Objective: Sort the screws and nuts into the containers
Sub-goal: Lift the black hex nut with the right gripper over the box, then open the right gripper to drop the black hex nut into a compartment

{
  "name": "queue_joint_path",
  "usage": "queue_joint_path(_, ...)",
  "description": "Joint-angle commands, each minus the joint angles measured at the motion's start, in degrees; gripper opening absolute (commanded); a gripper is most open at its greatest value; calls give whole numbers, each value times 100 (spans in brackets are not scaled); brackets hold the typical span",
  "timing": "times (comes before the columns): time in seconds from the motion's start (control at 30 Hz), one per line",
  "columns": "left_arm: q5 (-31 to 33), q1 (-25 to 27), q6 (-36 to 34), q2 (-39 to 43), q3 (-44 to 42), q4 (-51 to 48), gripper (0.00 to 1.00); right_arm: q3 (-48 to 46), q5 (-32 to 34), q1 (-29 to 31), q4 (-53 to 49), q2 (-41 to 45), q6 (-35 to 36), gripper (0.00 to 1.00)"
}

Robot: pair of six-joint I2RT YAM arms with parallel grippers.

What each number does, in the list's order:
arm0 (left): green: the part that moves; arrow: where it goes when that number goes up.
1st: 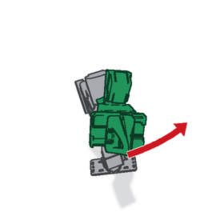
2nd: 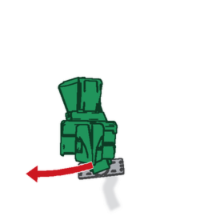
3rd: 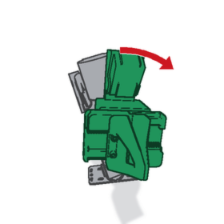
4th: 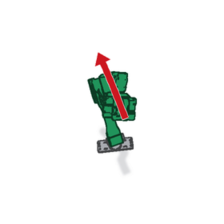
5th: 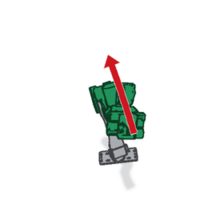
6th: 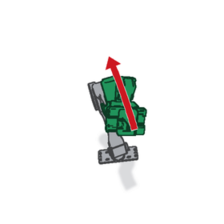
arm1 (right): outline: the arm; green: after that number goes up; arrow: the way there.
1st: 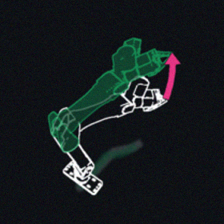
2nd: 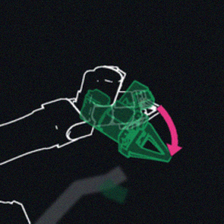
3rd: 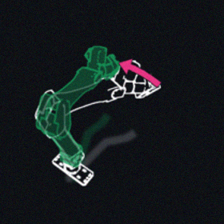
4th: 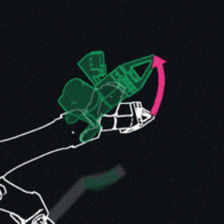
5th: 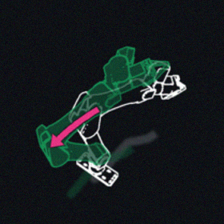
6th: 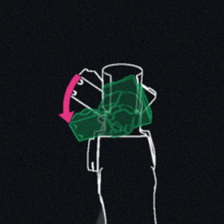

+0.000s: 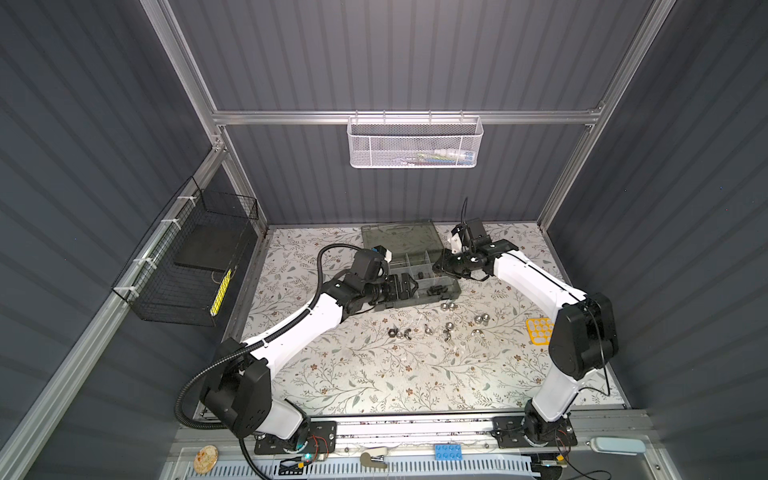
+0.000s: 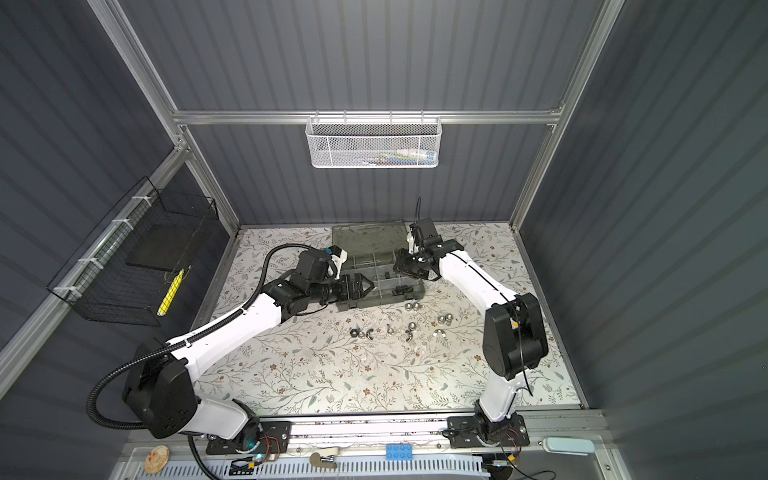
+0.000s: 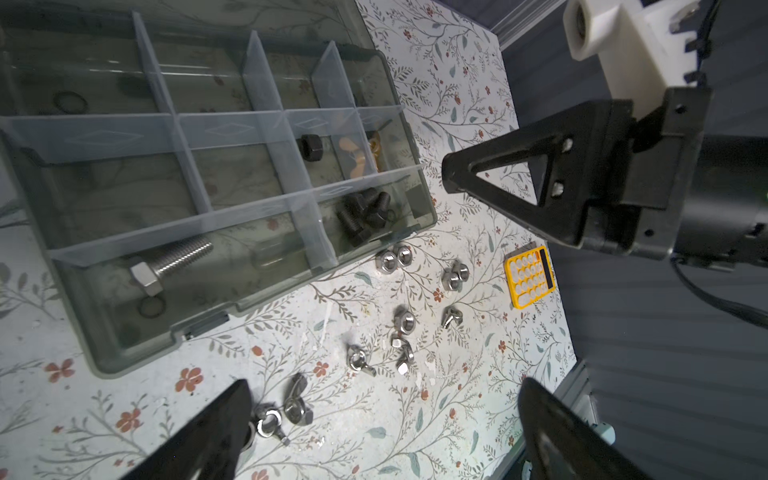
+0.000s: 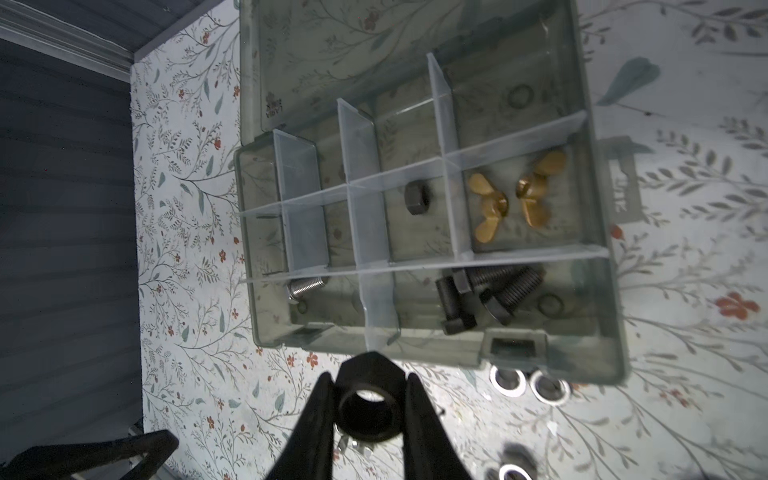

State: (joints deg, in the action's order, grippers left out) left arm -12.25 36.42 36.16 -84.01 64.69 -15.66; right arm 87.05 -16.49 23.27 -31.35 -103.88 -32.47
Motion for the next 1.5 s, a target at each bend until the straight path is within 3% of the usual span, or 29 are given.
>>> queue_joint_path(0.0,-129,-108,-297,148,210,-328,100,448,-152,86,-47,-350,-11,20)
queue_joint_path(0.4,-164,-391,-762,121,386,-729,100,1500,5,156,-212,-1700,141,21)
queue_joint_path(0.67,-53,-430,-923,125,338,-915,100,1552,-38,186,-46,-2164,28,24)
queue_joint_path(1.47,-130,-434,-861,17,383,-965,100,1612,-74,198,24,-2359,63,34)
